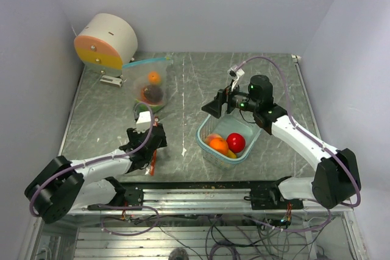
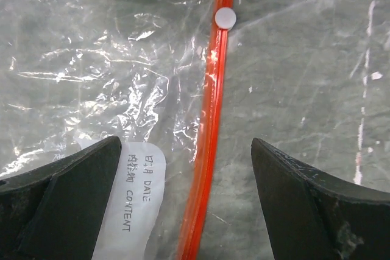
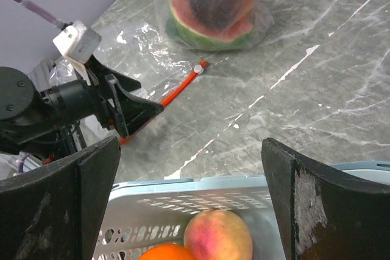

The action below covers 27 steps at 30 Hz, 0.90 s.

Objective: Place the food in the zip-top bag and seal the zipper
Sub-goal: Pick up the zipper food storage bag at the center of the board.

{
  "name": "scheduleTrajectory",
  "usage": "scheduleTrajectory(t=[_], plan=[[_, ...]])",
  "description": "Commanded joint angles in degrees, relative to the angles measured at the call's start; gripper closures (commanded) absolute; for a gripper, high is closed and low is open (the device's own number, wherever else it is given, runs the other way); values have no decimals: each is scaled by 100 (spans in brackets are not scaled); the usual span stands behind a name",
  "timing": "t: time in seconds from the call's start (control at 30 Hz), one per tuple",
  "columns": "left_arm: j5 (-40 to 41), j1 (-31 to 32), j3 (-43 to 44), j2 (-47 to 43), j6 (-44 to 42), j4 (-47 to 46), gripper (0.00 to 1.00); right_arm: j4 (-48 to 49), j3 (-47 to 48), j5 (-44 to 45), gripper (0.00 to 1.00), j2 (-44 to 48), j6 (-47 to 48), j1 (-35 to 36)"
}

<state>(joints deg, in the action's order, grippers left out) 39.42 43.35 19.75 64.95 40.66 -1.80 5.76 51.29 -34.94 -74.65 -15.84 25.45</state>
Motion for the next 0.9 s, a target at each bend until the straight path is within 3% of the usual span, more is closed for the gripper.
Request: scheduleTrajectory(t=[0.0,0.23,0.33,0.4,0.6,0.87], plan=[[49,41,130,424,-111,-378,1,66,-96,-32,0,179,39,-23],[-242,35,183,831,-100,-593,19,81,-230,-13,0,402,66,-30],[-317,35,188,863,-128,-613,73,21,-263,28,1,532,104,-31],[-356,40,179,870,-138,-641,92,-3,-280,42,1,615,124,-32],[-768,34,293,665,-223,-647,93,4,-295,43,1,698,92,-30],[-1351,137,956,-1107,-386,-206,93,102,-247,-501,5,688,12,-21]])
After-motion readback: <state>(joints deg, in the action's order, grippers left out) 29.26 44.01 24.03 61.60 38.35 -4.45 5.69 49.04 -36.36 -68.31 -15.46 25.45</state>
